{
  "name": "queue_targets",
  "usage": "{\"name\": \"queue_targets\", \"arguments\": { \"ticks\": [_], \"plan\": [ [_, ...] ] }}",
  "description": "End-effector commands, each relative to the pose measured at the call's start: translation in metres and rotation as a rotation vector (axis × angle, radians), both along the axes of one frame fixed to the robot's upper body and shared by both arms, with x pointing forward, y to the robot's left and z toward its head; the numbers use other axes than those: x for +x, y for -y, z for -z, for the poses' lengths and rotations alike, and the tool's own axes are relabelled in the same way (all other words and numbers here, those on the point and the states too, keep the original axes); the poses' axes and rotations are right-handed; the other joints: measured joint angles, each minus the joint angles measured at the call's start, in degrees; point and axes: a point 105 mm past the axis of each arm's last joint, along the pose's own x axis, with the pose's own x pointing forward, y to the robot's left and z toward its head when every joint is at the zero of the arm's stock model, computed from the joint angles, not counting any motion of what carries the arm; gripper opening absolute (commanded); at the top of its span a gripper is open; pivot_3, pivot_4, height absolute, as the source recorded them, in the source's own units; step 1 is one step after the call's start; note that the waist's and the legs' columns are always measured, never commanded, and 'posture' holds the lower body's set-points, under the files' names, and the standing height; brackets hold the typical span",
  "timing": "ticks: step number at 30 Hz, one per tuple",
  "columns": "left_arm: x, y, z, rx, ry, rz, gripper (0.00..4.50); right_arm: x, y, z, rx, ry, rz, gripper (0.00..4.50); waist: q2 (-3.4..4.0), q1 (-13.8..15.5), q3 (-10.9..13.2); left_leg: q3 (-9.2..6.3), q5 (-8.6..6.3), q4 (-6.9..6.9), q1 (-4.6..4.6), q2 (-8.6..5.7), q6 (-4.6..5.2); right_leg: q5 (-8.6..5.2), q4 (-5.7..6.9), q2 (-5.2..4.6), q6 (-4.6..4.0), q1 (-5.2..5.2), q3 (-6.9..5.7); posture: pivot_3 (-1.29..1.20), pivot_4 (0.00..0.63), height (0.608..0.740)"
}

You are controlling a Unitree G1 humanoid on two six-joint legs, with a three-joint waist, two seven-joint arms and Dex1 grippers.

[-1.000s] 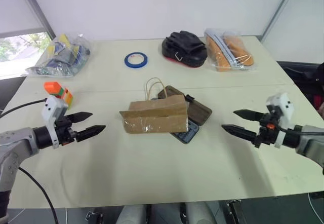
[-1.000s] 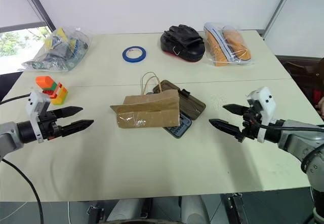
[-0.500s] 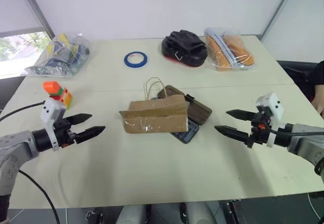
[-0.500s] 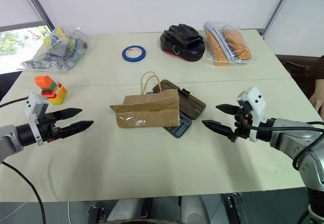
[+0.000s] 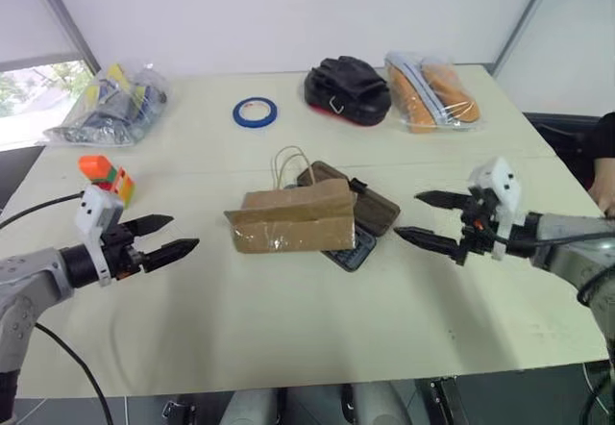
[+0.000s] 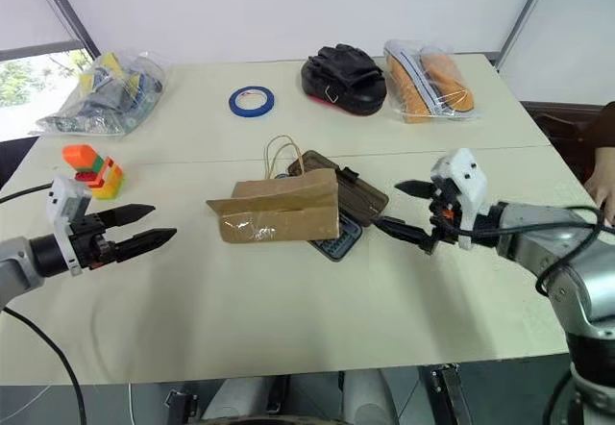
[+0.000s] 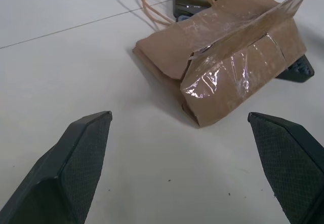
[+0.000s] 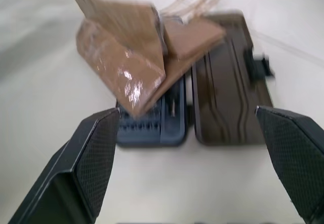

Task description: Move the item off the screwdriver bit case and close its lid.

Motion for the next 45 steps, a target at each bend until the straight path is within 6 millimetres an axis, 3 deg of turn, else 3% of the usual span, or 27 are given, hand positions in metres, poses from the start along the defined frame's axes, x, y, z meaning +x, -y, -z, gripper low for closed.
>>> {"name": "queue_targets", "arguments": {
  "ticks": [1, 7, 13, 21, 34, 38, 41, 45],
  "plan": [
    [-0.004, 0.004, -0.014, 0.021, 0.039, 0.045, 4.5, 0.006, -0.021, -0.023, -0.085, 0.119, -0.14, 4.43, -0.01, 0.0, 0.1, -0.02, 0.0, -0.01, 0.0, 0.0, 0.0, 0.0, 0.0, 0.02, 0.0, 0.0, -0.02, 0.0, 0.15, 0.74],
    [-0.008, 0.009, -0.017, 0.028, 0.042, 0.064, 4.5, 0.019, -0.059, -0.028, -0.177, 0.197, -0.384, 4.43, -0.1, 0.1, 0.2, -0.02, 0.0, -0.03, -0.07, -0.02, 0.0, 0.01, -0.01, 0.06, 0.03, -0.05, -0.06, 0.0, 0.15, 0.74],
    [-0.02, 0.019, -0.009, 0.002, 0.046, 0.042, 4.5, 0.019, -0.087, 0.001, -0.23, 0.159, -0.568, 4.43, -0.12, 0.1, 0.2, -0.03, 0.0, -0.02, -0.42, -0.09, 0.0, 0.14, 0.03, -0.01, 0.19, -0.42, -0.04, 0.0, 0.15, 0.74],
    [-0.031, 0.024, 0.0, -0.024, 0.048, -0.012, 4.5, 0.054, -0.093, 0.023, -0.259, 0.16, -0.548, 4.43, -0.1, 0.1, 0.2, -0.04, 0.06, -0.01, -0.68, -0.09, -0.1, 0.19, 0.15, 0.02, 0.12, -0.75, -0.03, 0.0, 0.15, 0.74],
    [-0.034, 0.025, 0.003, -0.024, 0.048, -0.037, 4.5, 0.062, -0.105, -0.005, -0.196, 0.248, -0.551, 4.43, -0.09, 0.0, 0.2, -0.04, 0.06, -0.01, -0.68, -0.1, -0.11, 0.2, 0.18, 0.04, 0.11, -0.77, -0.04, 0.0, 0.15, 0.74],
    [-0.036, 0.028, 0.002, -0.028, 0.032, -0.01, 4.5, 0.063, -0.1, 0.008, -0.241, 0.222, -0.553, 4.43, -0.09, 0.0, 0.2, -0.05, 0.06, -0.01, -0.68, -0.11, -0.11, 0.2, 0.18, 0.04, 0.11, -0.76, -0.05, 0.0, 0.15, 0.74],
    [-0.035, 0.027, 0.001, -0.022, 0.031, -0.004, 4.5, 0.062, -0.097, 0.019, -0.261, 0.183, -0.557, 3.67, -0.09, 0.0, 0.2, -0.04, 0.06, -0.01, -0.68, -0.11, -0.11, 0.2, 0.2, 0.04, 0.1, -0.77, -0.05, 0.0, 0.15, 0.74],
    [-0.033, 0.027, -0.003, -0.017, 0.035, 0.004, 4.5, 0.061, -0.094, 0.033, -0.282, 0.137, -0.566, 1.59, -0.09, 0.0, 0.2, -0.04, 0.06, -0.01, -0.69, -0.11, -0.11, 0.2, 0.21, 0.05, 0.1, -0.77, -0.05, 0.0, 0.15, 0.74]
  ]
}}
